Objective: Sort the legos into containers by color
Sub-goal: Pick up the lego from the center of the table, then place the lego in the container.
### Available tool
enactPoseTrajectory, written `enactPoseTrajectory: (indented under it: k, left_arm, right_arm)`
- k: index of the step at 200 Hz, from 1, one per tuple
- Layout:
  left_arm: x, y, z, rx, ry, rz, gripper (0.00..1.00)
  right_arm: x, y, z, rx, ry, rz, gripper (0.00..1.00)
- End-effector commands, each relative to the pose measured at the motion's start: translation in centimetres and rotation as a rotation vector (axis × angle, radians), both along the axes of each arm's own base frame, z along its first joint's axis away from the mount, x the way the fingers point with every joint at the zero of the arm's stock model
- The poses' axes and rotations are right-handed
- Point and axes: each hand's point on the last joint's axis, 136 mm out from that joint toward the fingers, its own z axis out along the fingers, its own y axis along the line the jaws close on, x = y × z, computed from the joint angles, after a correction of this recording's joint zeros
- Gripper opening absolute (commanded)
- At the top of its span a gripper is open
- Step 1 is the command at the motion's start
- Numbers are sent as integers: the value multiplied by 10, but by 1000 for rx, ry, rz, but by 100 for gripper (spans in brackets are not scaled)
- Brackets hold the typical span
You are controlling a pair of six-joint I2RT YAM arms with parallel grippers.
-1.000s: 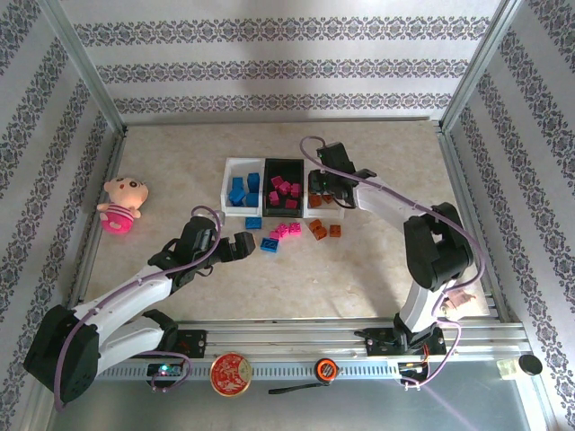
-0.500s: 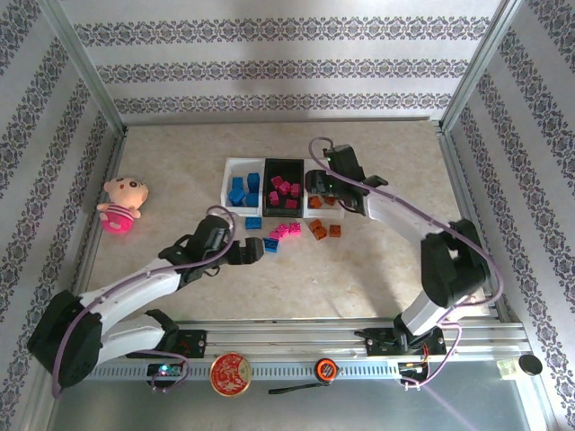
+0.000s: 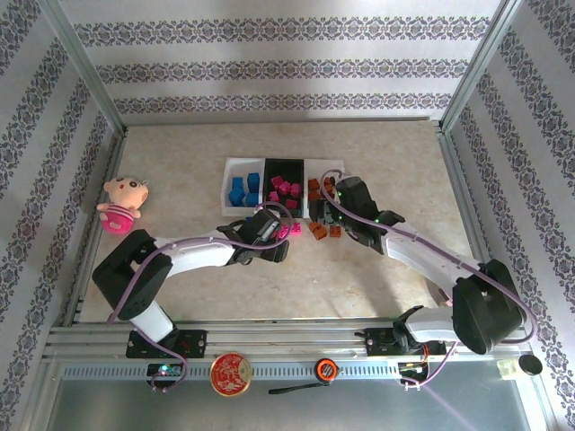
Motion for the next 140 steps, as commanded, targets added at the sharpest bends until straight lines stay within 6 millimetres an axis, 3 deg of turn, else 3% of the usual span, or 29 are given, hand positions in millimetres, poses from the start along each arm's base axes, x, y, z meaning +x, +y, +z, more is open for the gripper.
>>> enactPoseTrajectory:
  k: [1,35,71,108,140]
  left_arm:
    - [5,7,-10,110,-7,-12,81]
    - [5,3,-23,109,9,-20,71]
    - [-2,-5,-13,61,-5,-37,53]
    - [-20,-6,20,-59,-32,-34,45]
    - [-10,7,79,-209,-124,19,44]
  right_arm:
    - [-2,-1,14,40,-44,-6,69]
    - [-5,-3,21,50,-67,-6,69]
    - [-7,-7,22,44,-75,-15,69]
    - [-9,-9,16,42,-68,-21,69]
    - [-12,-8,8,53,-51,-19,69]
